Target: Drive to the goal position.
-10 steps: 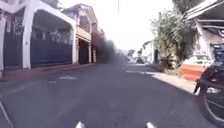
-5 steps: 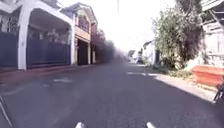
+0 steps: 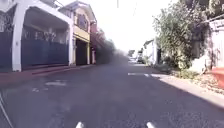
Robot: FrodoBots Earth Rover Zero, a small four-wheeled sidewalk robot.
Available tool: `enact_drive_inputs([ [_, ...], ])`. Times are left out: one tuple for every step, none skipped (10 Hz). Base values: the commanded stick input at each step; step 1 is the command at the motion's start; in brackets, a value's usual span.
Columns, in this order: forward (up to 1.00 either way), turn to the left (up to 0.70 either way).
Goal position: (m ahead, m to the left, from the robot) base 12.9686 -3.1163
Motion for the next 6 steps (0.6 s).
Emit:
enact_drive_inputs([
  [0.7,0.0],
  [0.7,0.0],
  [0.7,0.0],
  [0.7,0.0],
  [0.7,0.0],
  [0.7,0.0],
])
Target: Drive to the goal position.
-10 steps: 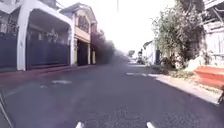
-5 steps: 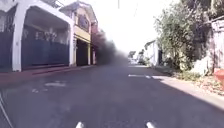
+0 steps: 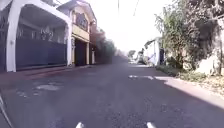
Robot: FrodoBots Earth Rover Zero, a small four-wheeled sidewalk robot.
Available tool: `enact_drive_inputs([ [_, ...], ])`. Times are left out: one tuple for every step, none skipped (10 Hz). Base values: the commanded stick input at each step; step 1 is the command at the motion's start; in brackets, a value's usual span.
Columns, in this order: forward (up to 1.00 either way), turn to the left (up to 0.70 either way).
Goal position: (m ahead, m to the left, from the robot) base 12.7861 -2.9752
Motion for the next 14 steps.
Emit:
enact_drive_inputs([
  [0.7,0.0],
  [0.7,0.0],
  [0.7,-0.28],
  [0.7,-0.28],
  [0.7,-0.28],
  [0.7,-0.28],
  [0.7,-0.15],
  [0.7,0.0],
  [0.7,0.0],
  [0.7,0.0],
  [0.7,0.0],
  [0.7,0.0],
  [0.7,0.0],
  [0.7,0.0],
])
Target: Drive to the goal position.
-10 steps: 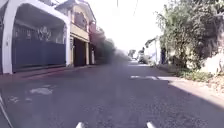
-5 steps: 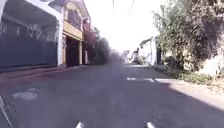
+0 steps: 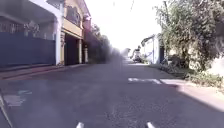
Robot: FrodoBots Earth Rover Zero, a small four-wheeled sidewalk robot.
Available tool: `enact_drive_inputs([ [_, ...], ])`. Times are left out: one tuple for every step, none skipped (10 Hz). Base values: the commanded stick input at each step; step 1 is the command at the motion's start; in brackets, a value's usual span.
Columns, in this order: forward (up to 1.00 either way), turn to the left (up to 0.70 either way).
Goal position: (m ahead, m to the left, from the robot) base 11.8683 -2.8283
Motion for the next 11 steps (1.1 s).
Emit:
enact_drive_inputs([
  [0.7,0.0],
  [0.7,0.0],
  [0.7,0.0],
  [0.7,0.0],
  [0.7,0.0],
  [0.7,0.0],
  [0.7,0.0],
  [0.7,0.0],
  [0.7,0.0],
  [0.7,0.0],
  [0.7,0.0],
])
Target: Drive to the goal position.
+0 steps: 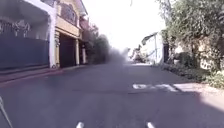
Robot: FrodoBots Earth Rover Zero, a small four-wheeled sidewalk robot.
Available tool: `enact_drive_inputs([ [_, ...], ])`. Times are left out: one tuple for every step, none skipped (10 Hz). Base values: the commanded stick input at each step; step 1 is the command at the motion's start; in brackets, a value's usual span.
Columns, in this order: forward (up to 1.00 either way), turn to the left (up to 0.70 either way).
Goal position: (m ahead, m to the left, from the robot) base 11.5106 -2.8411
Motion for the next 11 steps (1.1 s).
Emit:
enact_drive_inputs([
  [0.7,0.0],
  [0.7,0.0],
  [0.7,0.0],
  [0.7,0.0],
  [0.7,0.0],
  [0.7,0.0],
  [0.7,0.0],
  [0.7,0.0],
  [0.7,0.0],
  [0.7,0.0],
  [0.7,0.0],
])
